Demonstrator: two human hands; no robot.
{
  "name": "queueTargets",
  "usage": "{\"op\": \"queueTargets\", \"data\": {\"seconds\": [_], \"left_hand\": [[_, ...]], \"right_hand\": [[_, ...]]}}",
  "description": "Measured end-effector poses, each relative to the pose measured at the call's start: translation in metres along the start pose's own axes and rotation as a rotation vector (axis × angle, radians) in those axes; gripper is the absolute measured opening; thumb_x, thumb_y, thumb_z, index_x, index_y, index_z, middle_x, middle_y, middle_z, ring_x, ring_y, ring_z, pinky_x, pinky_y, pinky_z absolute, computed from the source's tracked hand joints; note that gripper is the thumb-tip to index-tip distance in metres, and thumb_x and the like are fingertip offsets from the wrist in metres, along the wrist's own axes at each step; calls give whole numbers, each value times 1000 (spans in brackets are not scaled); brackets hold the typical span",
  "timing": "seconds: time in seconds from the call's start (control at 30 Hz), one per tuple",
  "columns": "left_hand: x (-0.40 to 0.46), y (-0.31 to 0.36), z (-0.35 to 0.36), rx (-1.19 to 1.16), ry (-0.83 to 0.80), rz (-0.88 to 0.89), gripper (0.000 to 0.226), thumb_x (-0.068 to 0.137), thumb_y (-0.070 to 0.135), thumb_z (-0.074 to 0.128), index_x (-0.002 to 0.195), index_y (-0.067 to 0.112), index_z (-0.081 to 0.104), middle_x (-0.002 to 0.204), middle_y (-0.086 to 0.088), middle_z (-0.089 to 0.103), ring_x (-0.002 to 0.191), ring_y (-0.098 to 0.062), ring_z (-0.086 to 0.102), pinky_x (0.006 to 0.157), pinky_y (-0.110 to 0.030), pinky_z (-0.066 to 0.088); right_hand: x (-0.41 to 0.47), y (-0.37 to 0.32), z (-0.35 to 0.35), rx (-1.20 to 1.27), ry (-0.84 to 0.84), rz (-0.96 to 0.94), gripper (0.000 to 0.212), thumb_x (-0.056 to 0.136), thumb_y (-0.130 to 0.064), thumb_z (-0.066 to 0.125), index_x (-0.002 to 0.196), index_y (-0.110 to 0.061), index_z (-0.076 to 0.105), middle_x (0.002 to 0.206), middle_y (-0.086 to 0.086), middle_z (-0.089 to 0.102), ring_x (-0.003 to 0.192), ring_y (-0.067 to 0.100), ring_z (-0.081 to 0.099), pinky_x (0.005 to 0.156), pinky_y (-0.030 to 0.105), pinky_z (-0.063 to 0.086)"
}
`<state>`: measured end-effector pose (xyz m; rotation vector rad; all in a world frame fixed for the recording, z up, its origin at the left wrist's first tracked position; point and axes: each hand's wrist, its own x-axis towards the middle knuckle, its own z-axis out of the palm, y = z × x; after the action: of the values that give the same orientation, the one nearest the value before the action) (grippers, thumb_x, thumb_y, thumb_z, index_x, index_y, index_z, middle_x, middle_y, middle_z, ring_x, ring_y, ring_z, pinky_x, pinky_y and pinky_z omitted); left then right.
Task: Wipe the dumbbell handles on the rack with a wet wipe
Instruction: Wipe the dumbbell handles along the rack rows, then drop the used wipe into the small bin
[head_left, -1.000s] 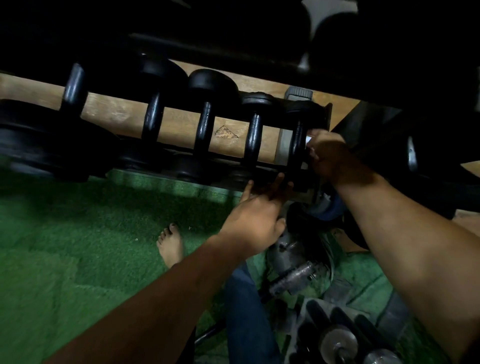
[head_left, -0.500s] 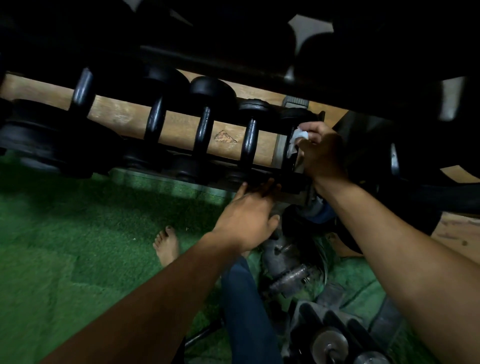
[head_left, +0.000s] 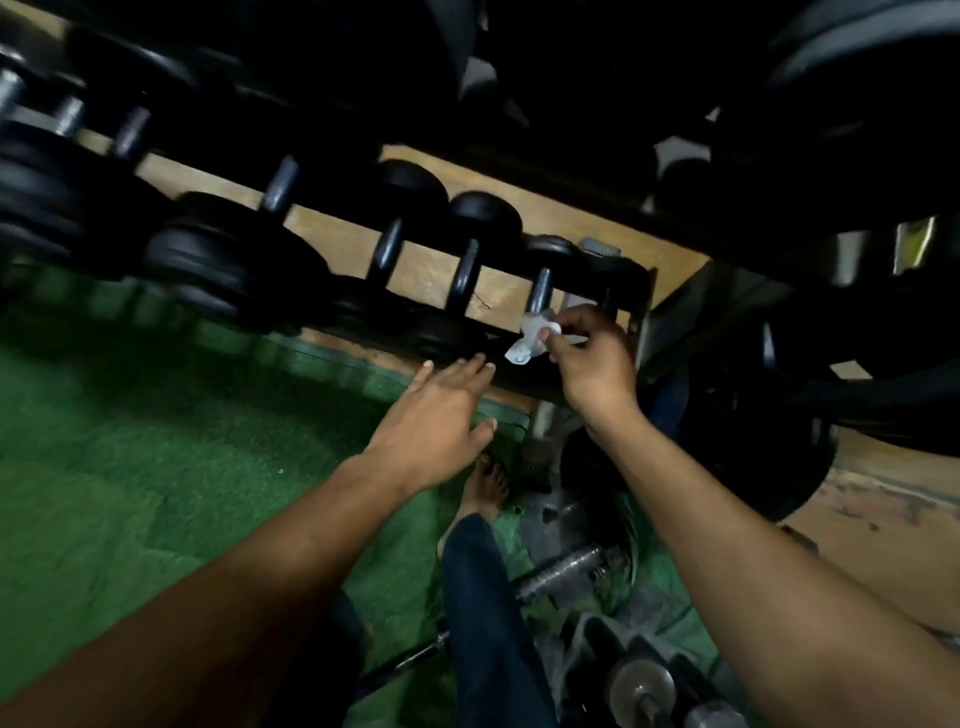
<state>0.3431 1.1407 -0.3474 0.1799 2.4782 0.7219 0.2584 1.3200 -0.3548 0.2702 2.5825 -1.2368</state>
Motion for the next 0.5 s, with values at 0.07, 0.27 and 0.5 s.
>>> {"op": "queueTargets", "data": {"seconds": [0.07,0.27,0.5], "left_hand": [[-25,-12,-21,-2,45,-9,74,101,42,53,163,16,20,170,1,14,156,-15,14,127,-39,6],[-124,-42,-97,-22,188,-50,73,101,41,54,162,16,22,170,1,15,156,-12,15,127,-36,5],[-256,-88,-194,-31,361,-171,72,101,40,55,162,16,24,170,1,15,156,-13,13,126,-39,5]], "right_hand": [[-18,-33,7,-26,17,3,7,90,-29,69,89,-27,61,84,-15,65,84,15,67,81,37,55],[-81,-141,33,2,-29,-34,11,88,-36,63,84,-31,54,88,-5,69,83,16,69,82,47,56],[-162,-296,61,-11,-49,-140,9,91,-23,65,94,-27,57,82,-12,67,82,8,63,77,35,51]]}}
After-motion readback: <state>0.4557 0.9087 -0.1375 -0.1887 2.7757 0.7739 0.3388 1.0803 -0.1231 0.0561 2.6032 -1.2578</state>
